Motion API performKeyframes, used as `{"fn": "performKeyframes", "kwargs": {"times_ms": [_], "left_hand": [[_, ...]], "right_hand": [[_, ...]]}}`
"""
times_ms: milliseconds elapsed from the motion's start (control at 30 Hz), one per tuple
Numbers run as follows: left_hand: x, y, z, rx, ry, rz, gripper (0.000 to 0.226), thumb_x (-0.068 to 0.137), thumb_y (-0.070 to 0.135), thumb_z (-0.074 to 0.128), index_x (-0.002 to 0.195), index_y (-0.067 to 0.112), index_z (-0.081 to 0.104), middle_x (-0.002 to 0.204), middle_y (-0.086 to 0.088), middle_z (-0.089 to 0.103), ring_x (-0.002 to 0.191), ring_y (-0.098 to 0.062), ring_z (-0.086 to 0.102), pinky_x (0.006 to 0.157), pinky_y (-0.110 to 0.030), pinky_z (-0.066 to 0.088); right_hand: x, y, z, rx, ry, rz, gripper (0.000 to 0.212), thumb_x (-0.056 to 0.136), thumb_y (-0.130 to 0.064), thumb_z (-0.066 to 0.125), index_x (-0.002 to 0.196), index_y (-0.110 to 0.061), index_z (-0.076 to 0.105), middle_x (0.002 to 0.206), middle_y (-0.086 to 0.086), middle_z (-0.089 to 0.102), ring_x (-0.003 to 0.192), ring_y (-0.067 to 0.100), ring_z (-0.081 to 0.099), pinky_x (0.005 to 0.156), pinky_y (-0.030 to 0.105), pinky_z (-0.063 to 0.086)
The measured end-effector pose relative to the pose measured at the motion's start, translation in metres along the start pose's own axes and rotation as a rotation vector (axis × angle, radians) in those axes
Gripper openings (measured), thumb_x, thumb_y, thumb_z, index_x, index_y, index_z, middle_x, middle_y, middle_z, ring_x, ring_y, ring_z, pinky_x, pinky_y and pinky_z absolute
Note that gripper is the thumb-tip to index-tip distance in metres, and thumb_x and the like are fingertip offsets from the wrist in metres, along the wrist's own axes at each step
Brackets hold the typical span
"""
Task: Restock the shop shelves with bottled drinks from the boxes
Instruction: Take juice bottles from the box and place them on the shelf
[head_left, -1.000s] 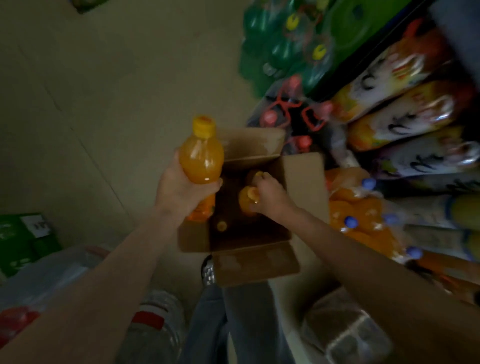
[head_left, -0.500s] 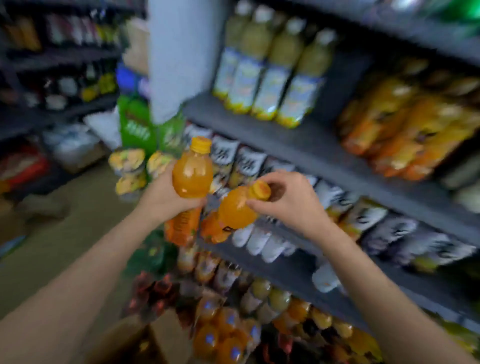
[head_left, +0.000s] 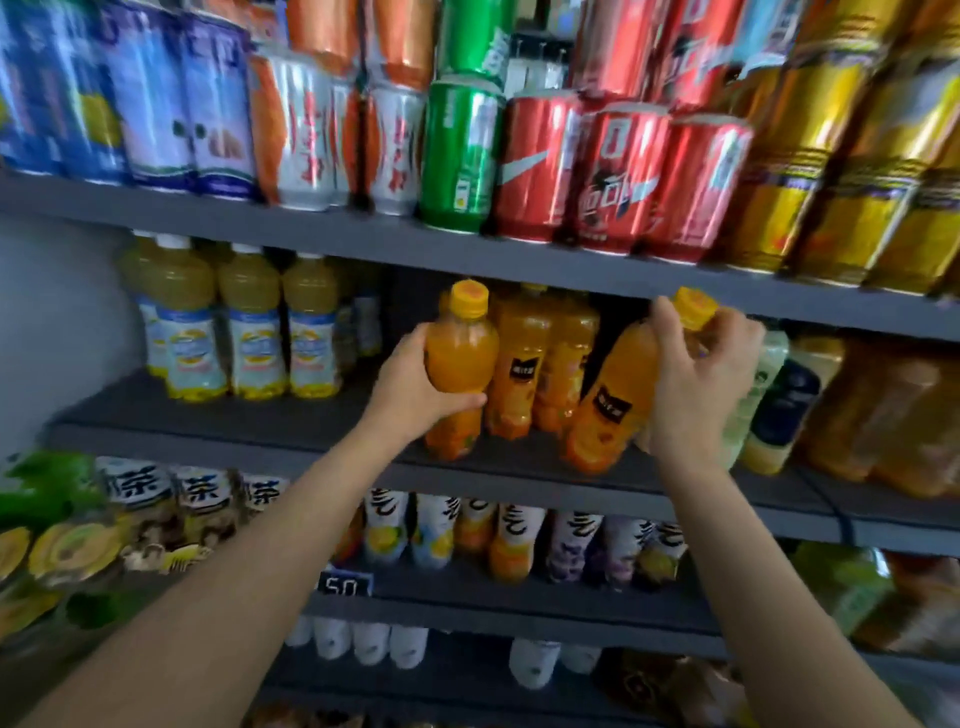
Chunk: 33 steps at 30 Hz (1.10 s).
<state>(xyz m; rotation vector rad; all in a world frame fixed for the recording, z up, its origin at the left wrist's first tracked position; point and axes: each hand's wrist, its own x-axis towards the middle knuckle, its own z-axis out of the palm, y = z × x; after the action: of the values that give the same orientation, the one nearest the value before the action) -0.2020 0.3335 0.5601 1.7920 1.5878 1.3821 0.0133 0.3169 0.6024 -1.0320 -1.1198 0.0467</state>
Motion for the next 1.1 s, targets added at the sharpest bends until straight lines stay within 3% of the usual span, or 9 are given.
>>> {"fn": "performKeyframes", "kwargs": {"times_ms": [133, 267, 367, 400, 500, 633, 833, 967, 1100], "left_hand": [[0.02, -0.003, 0.024, 0.023, 0.038, -0.064, 0.08, 0.061, 0.026, 0.085, 0.129, 0.016, 0.043, 0.124, -0.007, 0.054, 0.115, -0.024, 0.051, 0.096, -0.042, 0.044], [0.035, -0.006, 0.034, 0.014, 0.071, -0.126, 0.07, 0.07, 0.023, 0.079, 0.129, 0.015, 0.042, 0.124, -0.008, 0.055, 0.116, -0.026, 0.052, 0.095, -0.041, 0.044], [0.032, -0.015, 0.045, 0.118, 0.016, -0.151, 0.08, 0.074, 0.021, 0.076, 0.14, 0.02, 0.029, 0.129, -0.009, 0.053, 0.12, -0.028, 0.05, 0.097, -0.04, 0.04], [0.03, -0.017, 0.047, 0.119, 0.009, -0.165, 0.085, 0.075, 0.02, 0.075, 0.142, 0.022, 0.024, 0.131, -0.008, 0.052, 0.121, -0.028, 0.049, 0.098, -0.04, 0.039], [0.034, -0.02, 0.049, 0.117, -0.008, -0.188, 0.089, 0.076, 0.02, 0.075, 0.144, 0.025, 0.018, 0.133, -0.008, 0.051, 0.122, -0.028, 0.048, 0.099, -0.041, 0.039], [0.039, -0.022, 0.05, 0.132, -0.04, -0.186, 0.089, 0.077, 0.02, 0.073, 0.145, 0.026, 0.016, 0.134, -0.008, 0.05, 0.124, -0.028, 0.048, 0.1, -0.042, 0.038], [0.041, -0.024, 0.052, 0.149, -0.018, -0.16, 0.089, 0.079, 0.02, 0.071, 0.146, 0.024, 0.013, 0.135, -0.008, 0.049, 0.125, -0.027, 0.046, 0.101, -0.04, 0.037], [0.041, -0.023, 0.058, 0.154, 0.041, -0.158, 0.089, 0.08, 0.019, 0.07, 0.147, 0.023, 0.011, 0.136, -0.008, 0.049, 0.126, -0.027, 0.045, 0.102, -0.04, 0.036], [0.042, -0.024, 0.071, 0.183, 0.133, -0.191, 0.087, 0.081, 0.019, 0.07, 0.146, 0.022, 0.013, 0.134, -0.01, 0.049, 0.125, -0.029, 0.045, 0.101, -0.045, 0.036]], "right_hand": [[0.002, 0.031, 0.019, -0.039, -0.082, 0.048, 0.027, 0.086, -0.029, 0.065, 0.093, -0.005, 0.053, 0.093, -0.002, 0.041, 0.08, 0.003, 0.036, 0.074, 0.017, 0.032], [0.002, 0.042, 0.041, -0.023, -0.313, 0.079, 0.041, 0.087, -0.029, 0.062, 0.117, -0.003, 0.05, 0.12, 0.008, 0.039, 0.101, 0.0, 0.034, 0.087, 0.007, 0.026], [0.0, 0.049, 0.054, 0.01, -0.545, 0.15, 0.059, 0.085, -0.034, 0.064, 0.134, -0.013, 0.039, 0.133, 0.007, 0.038, 0.122, 0.012, 0.035, 0.103, 0.019, 0.029], [-0.004, 0.052, 0.056, 0.019, -0.565, 0.166, 0.062, 0.085, -0.035, 0.063, 0.137, -0.017, 0.035, 0.134, 0.006, 0.038, 0.122, 0.012, 0.036, 0.101, 0.021, 0.031], [-0.009, 0.059, 0.065, 0.061, -0.432, 0.226, 0.064, 0.088, -0.035, 0.06, 0.142, -0.02, 0.03, 0.133, 0.007, 0.037, 0.111, 0.006, 0.038, 0.09, 0.014, 0.03], [0.0, 0.064, 0.076, 0.121, -0.295, 0.395, 0.064, 0.089, -0.039, 0.058, 0.143, -0.022, 0.027, 0.138, 0.008, 0.03, 0.125, 0.022, 0.039, 0.096, 0.027, 0.036], [-0.021, 0.09, 0.067, 0.043, -0.346, 0.365, 0.075, 0.08, -0.025, 0.071, 0.14, -0.012, 0.029, 0.137, 0.011, 0.03, 0.121, 0.02, 0.042, 0.09, 0.016, 0.032], [-0.029, 0.098, 0.069, -0.01, -0.371, 0.287, 0.075, 0.083, -0.02, 0.068, 0.143, -0.01, 0.024, 0.137, 0.013, 0.029, 0.115, 0.012, 0.038, 0.09, 0.012, 0.027], [-0.02, 0.101, 0.077, -0.043, -0.387, 0.299, 0.076, 0.083, -0.017, 0.068, 0.143, -0.008, 0.022, 0.139, 0.014, 0.026, 0.125, 0.025, 0.04, 0.097, 0.022, 0.031]]}}
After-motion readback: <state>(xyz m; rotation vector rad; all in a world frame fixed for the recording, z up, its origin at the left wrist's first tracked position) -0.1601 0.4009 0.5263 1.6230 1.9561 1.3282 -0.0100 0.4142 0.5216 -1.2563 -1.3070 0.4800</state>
